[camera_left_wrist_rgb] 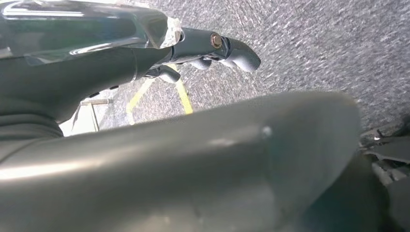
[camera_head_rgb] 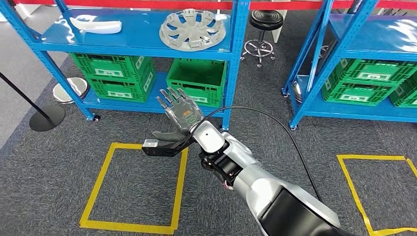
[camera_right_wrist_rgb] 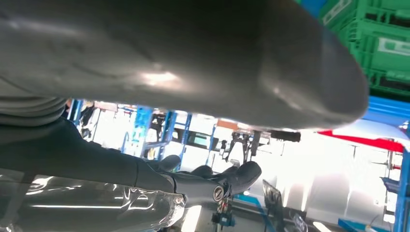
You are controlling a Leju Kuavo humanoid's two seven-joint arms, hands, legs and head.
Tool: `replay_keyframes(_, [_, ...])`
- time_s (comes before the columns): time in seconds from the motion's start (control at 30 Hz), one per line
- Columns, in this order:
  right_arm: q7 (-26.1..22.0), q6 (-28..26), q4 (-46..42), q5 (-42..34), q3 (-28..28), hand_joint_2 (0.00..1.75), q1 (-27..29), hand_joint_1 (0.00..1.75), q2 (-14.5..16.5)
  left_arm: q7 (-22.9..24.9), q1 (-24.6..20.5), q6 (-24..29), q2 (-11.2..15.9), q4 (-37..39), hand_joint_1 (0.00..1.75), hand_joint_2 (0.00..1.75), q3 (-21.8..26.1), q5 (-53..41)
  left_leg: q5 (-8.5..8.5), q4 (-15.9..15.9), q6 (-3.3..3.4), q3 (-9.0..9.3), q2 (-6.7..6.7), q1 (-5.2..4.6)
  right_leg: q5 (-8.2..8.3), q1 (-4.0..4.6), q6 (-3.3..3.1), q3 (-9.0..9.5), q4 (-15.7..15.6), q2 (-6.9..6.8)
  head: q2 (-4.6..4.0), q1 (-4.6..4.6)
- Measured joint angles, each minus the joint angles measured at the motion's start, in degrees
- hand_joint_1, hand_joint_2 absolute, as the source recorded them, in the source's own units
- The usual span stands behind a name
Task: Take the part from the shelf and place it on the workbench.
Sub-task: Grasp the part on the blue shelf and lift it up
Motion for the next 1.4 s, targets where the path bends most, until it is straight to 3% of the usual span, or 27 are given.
replay_keyframes(0.07, [0.64, 0.05, 0.0, -0.22, -0.36, 0.0, -0.11, 0.0, -0.01, -0.04, 0.07, 0.0, -0.01, 0.01, 0.0, 0.0, 0.0, 0.0, -0.43, -0.09, 0.76, 0.58, -0.22, 0.13, -0.66, -0.09, 0.43, -1.2, 2.61, 0.0, 0.0, 0.2])
replay_keyframes(0.1, [1.2, 0.29, 0.0, -0.39, -0.62, 0.0, -0.18, 0.0, -0.04, -0.05, 0.07, 0.01, 0.0, 0.01, 0.0, 0.0, 0.0, 0.01, -0.69, -0.15, 1.1, 0.88, -0.28, 0.14, -1.62, -0.11, 0.66, -3.01, 5.69, 0.01, 0.0, 0.29])
replay_keyframes(0.17, [2.56, 1.29, 0.02, -0.74, -1.23, 0.0, -0.21, 0.0, -0.3, -0.05, 0.07, -0.02, 0.02, 0.01, 0.0, 0.0, 0.0, 0.01, -1.26, -0.14, 1.58, 1.36, -0.39, -0.01, -4.33, -0.1, 1.0, -8.34, 13.77, 0.02, 0.0, 0.4])
replay_keyframes(0.2, [3.31, 1.96, 0.04, -0.89, -1.55, 0.0, -0.17, 0.0, -0.55, -0.04, 0.11, -0.04, 0.04, 0.01, 0.0, 0.0, 0.0, 0.01, -1.56, -0.13, 1.71, 1.65, -0.5, -0.14, -5.0, -0.08, 0.91, -10.75, 16.69, 0.02, 0.0, 0.42])
replay_keyframes(0.23, [4.07, 2.59, 0.07, -0.97, -1.84, 0.0, -0.14, 0.0, -0.86, -0.03, 0.17, -0.06, 0.07, 0.02, 0.0, 0.0, 0.0, 0.01, -1.88, -0.13, 1.8, 2.03, -0.64, -0.3, -4.56, -0.03, 0.66, -12.26, 17.67, 0.03, 0.0, 0.45])
replay_keyframes(0.27, [4.78, 3.15, 0.08, -1.01, -2.15, 0.0, -0.18, 0.0, -1.2, -0.01, 0.21, -0.08, 0.1, 0.02, 0.0, 0.0, 0.0, 0.01, -2.24, -0.14, 1.86, 2.54, -0.79, -0.5, -2.76, 0.08, 0.18, -12.59, 16.24, 0.03, 0.0, 0.48])
replay_keyframes(0.33, [5.82, 3.89, 0.09, -1.09, -2.79, 0.0, -0.44, 0.0, -1.88, 0.02, 0.25, -0.09, 0.06, 0.02, 0.0, 0.0, -0.01, 0.01, -3.07, -0.21, 1.94, 3.68, -0.99, -0.82, 3.13, 0.68, -1.34, -10.57, 8.41, 0.06, 0.0, 0.52])
replay_keyframes(0.4, [6.33, 4.29, 0.12, -1.18, -3.36, 0.0, -0.92, 0.0, -2.54, 0.04, 0.22, -0.15, -0.13, 0.02, 0.0, 0.0, -0.02, 0.0, -3.74, -0.44, 1.68, 4.39, -1.02, -0.9, 5.95, 1.51, -2.66, -8.56, 2.31, 0.13, 0.0, 0.09])
replay_keyframes(0.47, [6.6, 4.48, 0.14, -1.21, -3.86, 0.0, -1.24, 0.0, -3.05, 0.05, 0.3, -0.33, -0.38, 0.02, 0.0, 0.0, -0.05, -0.07, -3.6, -0.32, 1.05, 4.83, -0.92, -0.73, 5.9, 1.96, -3.22, -7.74, 0.55, 0.19, 0.0, -0.17])
replay_keyframes(0.53, [6.7, 4.43, 0.15, -1.29, -4.29, 0.0, -1.34, 0.0, -3.33, 0.05, 0.4, -0.47, -0.52, 0.02, 0.0, 0.0, -0.13, -0.16, -3.56, 0.44, 0.52, 5.05, -0.74, -0.63, 6.55, 1.65, -3.25, -6.27, -0.73, 0.17, -0.01, 0.03])
replay_keyframes(0.6, [6.69, 4.25, 0.15, -1.35, -4.57, 0.0, -1.5, 0.0, -3.42, 0.05, 0.24, -0.47, -0.48, 0.02, 0.0, 0.0, -0.23, -0.22, -5.14, 3.53, 0.11, 3.58, -0.6, -0.61, 6.5, 1.16, -3.2, -4.91, -1.37, 0.14, -0.01, -0.25])
replay_keyframes(0.63, [6.68, 4.15, 0.15, -1.36, -4.65, 0.0, -1.52, 0.0, -3.45, 0.05, 0.14, -0.46, -0.41, 0.02, 0.0, 0.0, -0.29, -0.24, -6.55, 6.57, -0.12, 1.8, -0.55, -0.54, 6.27, 1.09, -3.23, -4.59, -1.44, 0.13, -0.01, -0.39])
replay_keyframes(0.7, [6.62, 3.97, 0.15, -1.37, -4.72, 0.0, -1.31, 0.0, -3.55, 0.05, 0.12, -0.45, -0.2, 0.02, 0.0, 0.0, -0.39, -0.25, -8.89, 13.07, -0.6, -2.85, -0.54, -0.33, 5.69, 0.95, -3.09, -4.16, -1.44, 0.14, 0.0, -0.51])
replay_keyframes(0.73, [6.58, 3.9, 0.15, -1.37, -4.73, 0.0, -1.1, 0.0, -3.62, 0.05, 0.19, -0.45, -0.09, 0.03, 0.0, 0.0, -0.42, -0.25, -8.81, 14.59, -0.82, -4.54, -0.53, -0.22, 5.35, 0.85, -2.94, -3.86, -1.42, 0.15, 0.0, -0.53])
replay_keyframes(0.77, [6.55, 3.83, 0.15, -1.38, -4.74, 0.0, -0.94, 0.0, -3.7, 0.05, 0.24, -0.44, -0.01, 0.03, 0.0, 0.0, -0.44, -0.25, -7.37, 13.84, -1.01, -5.08, -0.5, -0.13, 4.97, 0.68, -2.71, -3.44, -1.39, 0.16, 0.0, -0.52])
replay_keyframes(0.83, [6.48, 3.68, 0.15, -1.39, -4.81, 0.0, -0.78, 0.0, -3.78, 0.05, 0.33, -0.44, 0.08, 0.04, 0.0, 0.0, -0.49, -0.25, -1.74, 6.71, -1.53, -3.1, -0.26, 0.14, 3.95, 0.21, -2.03, -2.32, -1.23, 0.16, 0.0, -0.54])
replay_keyframes(0.87, [6.43, 3.61, 0.15, -1.4, -4.87, 0.0, -0.8, 0.0, -3.81, 0.08, 0.35, -0.48, 0.03, 0.04, 0.0, 0.0, -0.52, -0.25, 0.14, 2.97, -1.82, -1.83, -0.1, 0.14, 3.45, 0.09, -1.62, -1.87, -1.09, 0.15, -0.01, -0.67])
replay_keyframes(0.9, [6.34, 3.53, 0.15, -1.41, -4.96, 0.0, -0.85, 0.0, -3.84, 0.13, 0.34, -0.52, 0.01, 0.04, 0.0, 0.0, -0.57, -0.25, 1.18, 0.4, -1.65, -0.78, 0.05, 0.11, 3.05, 0.12, -1.25, -1.71, -0.96, 0.14, -0.01, -0.89])
replay_keyframes(1.0, [5.91, 3.34, 0.15, -1.42, -5.27, 0.0, -0.81, 0.0, -3.91, 0.35, 0.34, -0.67, -0.09, 0.04, 0.0, 0.0, -0.68, -0.24, 0.82, -0.61, 0.1, -0.15, 0.04, -0.06, 2.3, 0.38, -0.44, -1.8, -0.83, 0.11, 0.0, -0.79])
replay_keyframes(1.07, [5.6, 3.21, 0.13, -1.38, -5.46, 0.0, -0.81, 0.0, -3.92, 0.43, 0.4, -0.7, -0.13, 0.04, 0.0, 0.0, -0.75, -0.23, 0.54, -0.6, 0.84, 0.2, -0.1, 0.07, 1.35, 0.28, 0.06, -2.15, 0.52, 0.09, 0.0, -0.43])
replay_keyframes(1.13, [5.45, 3.08, 0.11, -1.28, -5.6, 0.0, -0.86, 0.0, -3.94, 0.44, 0.32, -0.68, -0.11, 0.04, 0.0, 0.0, -0.8, -0.23, 0.02, -0.65, 1.47, 0.78, -0.18, 0.13, -1.1, 0.24, 0.53, -5.32, 6.6, 0.09, 0.0, -0.19])
replay_keyframes(1.2, [5.39, 3.03, 0.11, -1.16, -5.63, 0.0, -0.66, 0.0, -4.02, 0.44, 0.31, -0.67, -0.09, 0.04, 0.0, 0.0, -0.84, -0.24, -0.59, -0.65, 1.81, 1.34, -0.26, 0.01, -3.57, 0.25, 0.65, -10.6, 15.18, 0.09, 0.0, -0.09])
replay_keyframes(1.23, [5.38, 3.01, 0.11, -1.1, -5.64, 0.0, -0.51, 0.0, -4.09, 0.44, 0.35, -0.67, -0.07, 0.04, 0.0, 0.0, -0.85, -0.24, -0.92, -0.65, 1.86, 1.7, -0.35, -0.08, -3.56, 0.26, 0.52, -12.6, 17.63, 0.09, 0.0, -0.07])
replay_keyframes(1.27, [5.37, 2.95, 0.11, -1.05, -5.67, 0.0, -0.4, 0.0, -4.14, 0.44, 0.38, -0.67, -0.04, 0.04, 0.0, 0.0, -0.87, -0.26, -1.26, -0.64, 1.88, 2.15, -0.46, -0.2, -2.33, 0.29, 0.25, -13.47, 17.72, 0.1, 0.0, -0.04])
replay_keyframes(1.3, [5.35, 2.85, 0.11, -1.01, -5.72, 0.0, -0.36, 0.0, -4.17, 0.42, 0.39, -0.68, -0.02, 0.04, 0.0, 0.0, -0.89, -0.31, -1.65, -0.65, 1.87, 2.74, -0.58, -0.35, 0.02, 0.37, -0.19, -13.14, 15.34, 0.1, 0.0, -0.02])
replay_keyframes(1.37, [5.32, 2.63, 0.11, -0.97, -5.88, 0.0, -0.44, 0.0, -4.25, 0.38, 0.35, -0.76, -0.07, 0.04, 0.0, 0.0, -0.99, -0.51, -2.51, -0.71, 1.77, 3.87, -0.78, -0.59, 5.48, 0.84, -1.57, -10.21, 6.91, 0.14, 0.0, -0.05])
replay_keyframes(1.4, [5.31, 2.52, 0.11, -0.96, -5.97, 0.0, -0.53, 0.0, -4.29, 0.36, 0.3, -0.84, -0.12, 0.04, 0.0, 0.0, -1.05, -0.64, -2.89, -0.73, 1.61, 4.24, -0.85, -0.67, 7.07, 1.14, -2.18, -8.8, 3.39, 0.14, 0.0, -0.14])
